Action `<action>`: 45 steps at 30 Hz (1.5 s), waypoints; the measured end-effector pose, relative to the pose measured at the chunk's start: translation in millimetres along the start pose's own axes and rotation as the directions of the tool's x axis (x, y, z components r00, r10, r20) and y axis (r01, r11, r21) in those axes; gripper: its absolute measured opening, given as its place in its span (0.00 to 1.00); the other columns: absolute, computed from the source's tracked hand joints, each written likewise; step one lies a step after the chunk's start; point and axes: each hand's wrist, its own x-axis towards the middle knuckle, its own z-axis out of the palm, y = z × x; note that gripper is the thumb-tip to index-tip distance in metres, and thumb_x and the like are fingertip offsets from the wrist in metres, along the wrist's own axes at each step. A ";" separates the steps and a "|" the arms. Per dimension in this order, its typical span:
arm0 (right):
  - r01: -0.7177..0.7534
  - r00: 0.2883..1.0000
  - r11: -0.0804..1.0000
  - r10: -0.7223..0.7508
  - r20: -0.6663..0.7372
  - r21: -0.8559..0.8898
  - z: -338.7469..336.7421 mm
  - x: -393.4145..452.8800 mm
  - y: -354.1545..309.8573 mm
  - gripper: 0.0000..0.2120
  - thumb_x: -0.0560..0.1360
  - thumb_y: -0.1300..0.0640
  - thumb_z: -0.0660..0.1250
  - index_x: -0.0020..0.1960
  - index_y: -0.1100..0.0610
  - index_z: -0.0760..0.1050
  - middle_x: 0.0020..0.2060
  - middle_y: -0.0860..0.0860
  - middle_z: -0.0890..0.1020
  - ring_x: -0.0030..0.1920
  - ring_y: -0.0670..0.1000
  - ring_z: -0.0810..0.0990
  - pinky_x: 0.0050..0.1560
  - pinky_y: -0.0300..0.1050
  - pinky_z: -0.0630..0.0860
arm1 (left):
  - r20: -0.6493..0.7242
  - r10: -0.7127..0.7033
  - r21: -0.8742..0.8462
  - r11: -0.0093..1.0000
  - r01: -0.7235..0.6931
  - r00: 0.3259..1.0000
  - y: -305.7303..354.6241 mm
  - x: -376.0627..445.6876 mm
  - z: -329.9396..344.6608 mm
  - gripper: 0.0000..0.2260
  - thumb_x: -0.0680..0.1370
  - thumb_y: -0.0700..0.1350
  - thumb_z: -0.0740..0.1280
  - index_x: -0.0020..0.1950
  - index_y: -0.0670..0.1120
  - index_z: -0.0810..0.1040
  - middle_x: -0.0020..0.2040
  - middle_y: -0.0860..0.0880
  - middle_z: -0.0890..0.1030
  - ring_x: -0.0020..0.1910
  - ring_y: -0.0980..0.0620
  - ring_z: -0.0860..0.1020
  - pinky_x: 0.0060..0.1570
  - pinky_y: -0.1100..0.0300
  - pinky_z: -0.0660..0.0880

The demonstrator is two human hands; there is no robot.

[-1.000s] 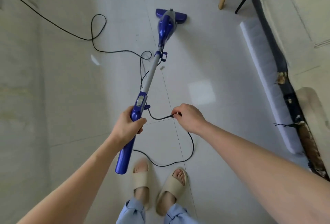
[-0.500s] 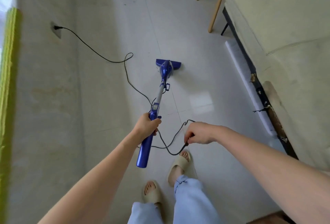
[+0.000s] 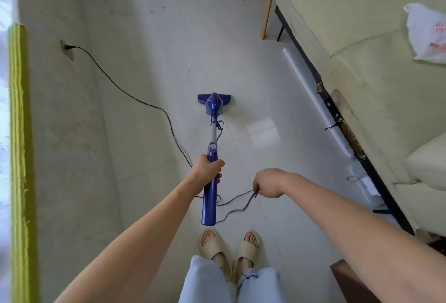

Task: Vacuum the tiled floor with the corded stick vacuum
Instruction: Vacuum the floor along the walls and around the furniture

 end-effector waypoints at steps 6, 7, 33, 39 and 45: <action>-0.085 0.975 0.925 0.155 -0.162 0.371 20.3 4.6 11.8 0.16 0.78 0.61 0.58 0.65 0.58 0.73 0.60 0.54 0.76 0.54 0.54 0.76 0.50 0.42 0.73 | 0.029 -0.023 -0.031 0.999 0.023 0.999 1.5 9.7 2.1 0.06 0.77 0.40 0.66 0.49 0.39 0.72 0.35 0.47 0.75 0.30 0.51 0.75 0.33 0.59 0.77; -0.057 0.977 0.883 0.146 -0.157 0.466 18.8 2.1 7.7 0.14 0.78 0.60 0.59 0.62 0.58 0.75 0.58 0.54 0.78 0.51 0.53 0.77 0.46 0.40 0.73 | 0.049 -0.037 -0.042 0.998 0.039 0.998 1.6 10.2 3.2 0.05 0.77 0.40 0.66 0.49 0.40 0.72 0.36 0.46 0.75 0.30 0.51 0.75 0.33 0.58 0.77; 0.064 0.911 0.343 0.364 -0.195 0.937 -56.2 -71.8 -1.8 0.07 0.71 0.67 0.61 0.48 0.60 0.70 0.32 0.53 0.74 0.27 0.51 0.73 0.25 0.40 0.70 | -0.015 -0.155 -0.488 0.864 0.128 0.988 121.4 0.5 88.7 0.09 0.78 0.38 0.63 0.38 0.41 0.70 0.27 0.46 0.73 0.28 0.50 0.70 0.33 0.59 0.71; 0.062 0.930 0.579 0.263 -0.258 0.813 -49.8 -120.5 47.3 0.06 0.70 0.68 0.59 0.40 0.58 0.65 0.30 0.53 0.73 0.25 0.50 0.71 0.23 0.38 0.69 | -0.060 -0.198 -0.663 0.741 0.109 0.978 129.3 -27.1 139.2 0.09 0.78 0.36 0.60 0.37 0.42 0.68 0.24 0.48 0.70 0.26 0.52 0.67 0.30 0.60 0.69; 0.066 0.975 0.428 0.165 -0.150 0.902 -16.7 -156.5 81.4 0.09 0.73 0.67 0.59 0.51 0.59 0.67 0.36 0.55 0.75 0.26 0.50 0.71 0.22 0.36 0.70 | -0.069 -0.241 -0.623 0.768 0.147 0.968 122.4 -61.9 187.3 0.08 0.78 0.35 0.60 0.38 0.41 0.69 0.29 0.46 0.70 0.27 0.51 0.68 0.32 0.59 0.70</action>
